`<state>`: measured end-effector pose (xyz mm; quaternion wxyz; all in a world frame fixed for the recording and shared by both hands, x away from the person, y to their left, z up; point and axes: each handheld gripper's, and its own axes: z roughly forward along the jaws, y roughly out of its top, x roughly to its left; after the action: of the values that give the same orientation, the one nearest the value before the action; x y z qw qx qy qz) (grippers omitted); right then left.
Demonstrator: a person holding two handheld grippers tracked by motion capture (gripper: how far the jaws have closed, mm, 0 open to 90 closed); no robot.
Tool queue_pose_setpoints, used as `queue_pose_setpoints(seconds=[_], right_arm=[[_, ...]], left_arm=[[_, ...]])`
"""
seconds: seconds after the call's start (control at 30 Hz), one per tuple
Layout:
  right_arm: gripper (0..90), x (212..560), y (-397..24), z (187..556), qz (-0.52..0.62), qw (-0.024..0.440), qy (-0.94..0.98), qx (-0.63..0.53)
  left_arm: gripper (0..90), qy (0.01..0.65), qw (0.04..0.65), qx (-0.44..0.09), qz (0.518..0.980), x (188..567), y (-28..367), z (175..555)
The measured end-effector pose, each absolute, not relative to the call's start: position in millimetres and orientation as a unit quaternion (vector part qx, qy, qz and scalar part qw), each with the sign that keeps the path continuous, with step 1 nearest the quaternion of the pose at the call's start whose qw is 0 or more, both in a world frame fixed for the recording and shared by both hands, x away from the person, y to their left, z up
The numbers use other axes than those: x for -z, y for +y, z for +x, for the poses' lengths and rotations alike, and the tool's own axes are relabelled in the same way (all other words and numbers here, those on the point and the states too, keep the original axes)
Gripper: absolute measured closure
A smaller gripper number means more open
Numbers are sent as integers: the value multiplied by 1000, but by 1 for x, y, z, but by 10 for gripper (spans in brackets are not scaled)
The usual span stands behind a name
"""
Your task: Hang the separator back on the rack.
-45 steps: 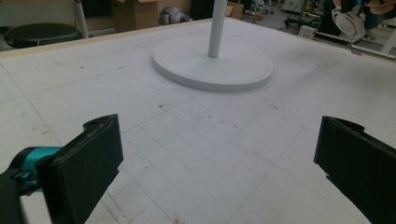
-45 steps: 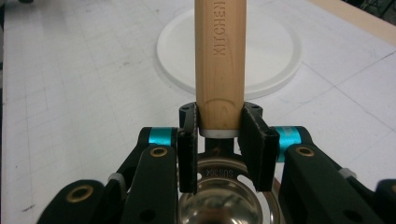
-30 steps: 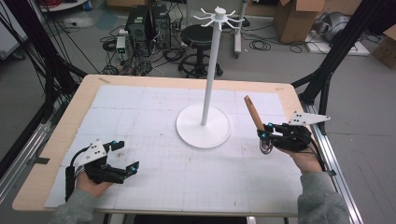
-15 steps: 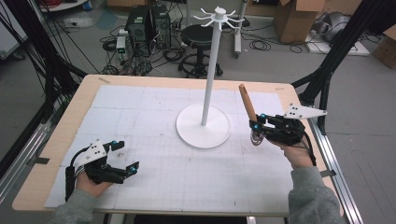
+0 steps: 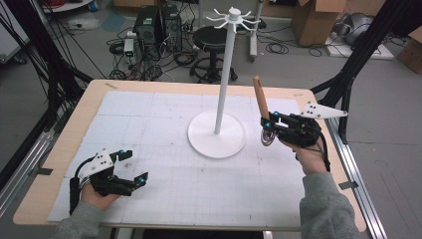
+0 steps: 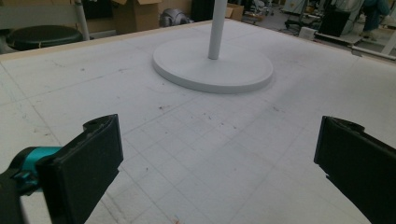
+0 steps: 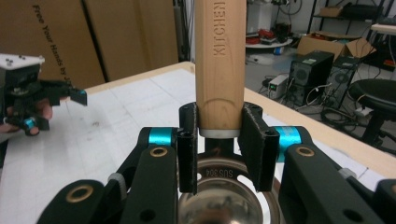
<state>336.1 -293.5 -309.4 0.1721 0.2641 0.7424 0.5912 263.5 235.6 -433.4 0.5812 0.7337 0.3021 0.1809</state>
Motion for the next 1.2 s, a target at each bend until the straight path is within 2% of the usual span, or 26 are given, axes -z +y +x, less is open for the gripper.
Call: queue_pose_setpoints(seconds=[0.37, 0.8, 1.2], right_arm=[[698, 293, -284, 339, 260, 167, 726, -614], [698, 274, -280, 340, 279, 208, 702, -622], [697, 262, -281, 341, 289, 222, 689, -626]], left_arm=[[17, 304, 582, -181, 732, 433, 236, 263], [17, 303, 585, -181, 730, 433, 236, 263], [17, 305, 583, -183, 730, 432, 237, 263]])
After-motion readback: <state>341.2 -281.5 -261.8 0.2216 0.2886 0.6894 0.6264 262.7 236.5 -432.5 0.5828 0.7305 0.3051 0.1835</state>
